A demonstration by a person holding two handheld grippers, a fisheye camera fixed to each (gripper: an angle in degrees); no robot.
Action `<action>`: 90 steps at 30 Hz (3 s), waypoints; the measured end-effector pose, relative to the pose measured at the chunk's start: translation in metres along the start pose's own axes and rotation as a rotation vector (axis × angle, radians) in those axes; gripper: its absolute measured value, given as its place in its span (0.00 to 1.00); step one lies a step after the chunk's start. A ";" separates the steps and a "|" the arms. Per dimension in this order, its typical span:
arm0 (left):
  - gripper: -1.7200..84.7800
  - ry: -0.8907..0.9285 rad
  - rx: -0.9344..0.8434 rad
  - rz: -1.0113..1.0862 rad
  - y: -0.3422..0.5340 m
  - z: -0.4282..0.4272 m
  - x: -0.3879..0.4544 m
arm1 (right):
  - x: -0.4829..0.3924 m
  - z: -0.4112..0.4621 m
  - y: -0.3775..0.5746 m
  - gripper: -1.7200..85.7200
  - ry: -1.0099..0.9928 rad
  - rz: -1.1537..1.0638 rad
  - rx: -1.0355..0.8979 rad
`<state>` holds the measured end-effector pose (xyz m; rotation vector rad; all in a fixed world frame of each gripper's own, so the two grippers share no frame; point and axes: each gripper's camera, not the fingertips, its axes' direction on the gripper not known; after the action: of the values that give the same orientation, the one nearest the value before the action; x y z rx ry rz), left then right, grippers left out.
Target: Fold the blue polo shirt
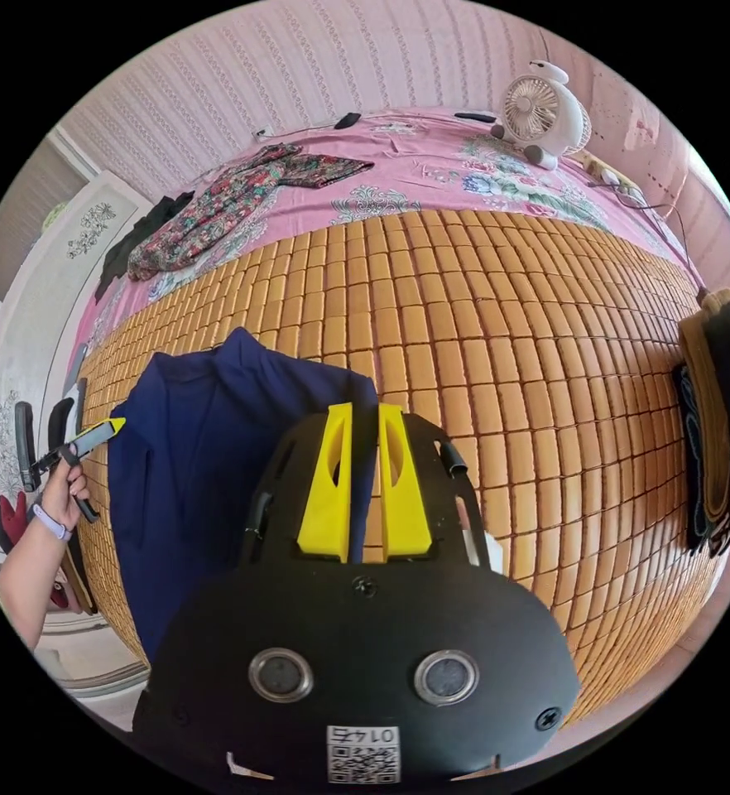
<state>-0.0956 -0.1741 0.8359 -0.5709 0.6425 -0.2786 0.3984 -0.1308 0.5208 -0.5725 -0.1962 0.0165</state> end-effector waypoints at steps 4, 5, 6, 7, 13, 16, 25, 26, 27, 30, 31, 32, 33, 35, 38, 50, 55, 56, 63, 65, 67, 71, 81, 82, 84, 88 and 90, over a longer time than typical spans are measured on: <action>0.03 -0.016 0.000 0.039 -0.008 -0.014 0.003 | 0.005 -0.019 -0.008 0.03 -0.081 -0.043 0.021; 0.02 0.003 0.034 0.028 -0.009 -0.023 0.001 | 0.006 -0.026 -0.012 0.03 -0.088 -0.045 0.034; 0.02 0.025 0.079 0.008 -0.010 -0.035 -0.002 | 0.007 -0.030 -0.014 0.03 -0.090 -0.050 0.043; 0.02 0.039 0.100 0.001 -0.010 -0.041 -0.004 | 0.007 -0.039 -0.017 0.02 -0.097 -0.060 0.064; 0.01 0.138 0.254 0.094 0.006 -0.114 -0.005 | 0.012 -0.099 -0.012 0.02 -0.229 -0.127 0.203; 0.01 0.162 0.321 0.185 0.045 -0.159 -0.007 | 0.017 -0.135 0.019 0.02 -0.318 -0.196 0.249; 0.06 0.351 0.108 0.114 0.284 -0.187 -0.043 | 0.044 -0.152 0.227 0.04 -0.301 -0.159 -0.028; 0.06 0.347 0.023 0.026 0.318 -0.172 -0.054 | 0.051 -0.134 0.251 0.05 -0.284 -0.086 -0.136; 0.06 0.372 -0.033 -0.102 0.345 -0.161 -0.066 | 0.054 -0.125 0.262 0.05 -0.279 -0.052 -0.187; 0.06 0.376 -0.054 -0.188 0.381 -0.150 -0.075 | 0.059 -0.106 0.294 0.07 -0.267 0.078 -0.262; 0.06 0.341 -0.052 -0.183 0.383 -0.150 -0.073 | 0.058 -0.103 0.298 0.08 -0.249 0.112 -0.250; 0.06 0.280 -0.060 -0.181 0.384 -0.147 -0.070 | 0.056 -0.101 0.299 0.08 -0.241 0.139 -0.236; 0.07 0.245 -0.062 -0.179 0.384 -0.144 -0.066 | 0.055 -0.099 0.299 0.08 -0.241 0.150 -0.232; 0.07 0.215 -0.073 -0.133 0.381 -0.138 -0.055 | 0.046 -0.088 0.297 0.10 -0.245 0.154 -0.238; 0.07 0.075 -0.161 -0.040 0.382 -0.123 -0.033 | 0.030 -0.081 0.297 0.08 -0.164 0.112 -0.220; 0.01 -0.039 -0.047 0.133 0.432 -0.115 -0.009 | -0.021 -0.070 0.316 0.01 0.000 -0.076 -0.118; 0.01 0.011 0.012 0.094 0.454 -0.113 -0.014 | -0.019 -0.069 0.327 0.01 -0.078 -0.029 -0.047; 0.01 0.007 0.010 0.096 0.458 -0.113 -0.013 | -0.018 -0.070 0.328 0.01 -0.099 -0.017 -0.045; 0.01 0.022 0.011 0.009 0.505 -0.127 -0.021 | -0.039 -0.080 0.351 0.03 -0.219 -0.085 -0.146; 0.01 0.031 0.046 -0.015 0.522 -0.140 -0.026 | -0.044 -0.091 0.358 0.04 -0.163 -0.114 -0.147; 0.01 -0.039 0.077 0.049 0.537 -0.157 -0.015 | -0.048 -0.101 0.356 0.04 -0.100 -0.120 -0.137; 0.01 -0.048 0.142 0.282 0.543 -0.171 0.050 | -0.114 -0.112 0.316 0.02 -0.047 -0.320 -0.031; 0.01 0.032 0.066 0.495 0.533 -0.044 0.176 | -0.293 0.019 0.176 0.01 0.025 -0.784 -0.324; 0.01 0.014 0.043 0.513 0.535 -0.038 0.178 | -0.298 0.035 0.171 0.01 0.041 -0.781 -0.372; 0.01 0.022 0.017 0.538 0.546 -0.026 0.180 | -0.301 0.039 0.162 0.01 0.033 -0.772 -0.380; 0.01 0.036 0.015 0.559 0.555 -0.020 0.178 | -0.308 0.045 0.134 0.01 -0.006 -0.791 -0.496; 0.01 0.048 0.014 0.565 0.560 -0.017 0.177 | -0.306 0.046 0.117 0.01 -0.004 -0.746 -0.425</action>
<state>0.0699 0.2004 0.4146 -0.3495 0.8195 0.2340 0.0940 -0.0295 0.4402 -0.8923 -0.4124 -0.7623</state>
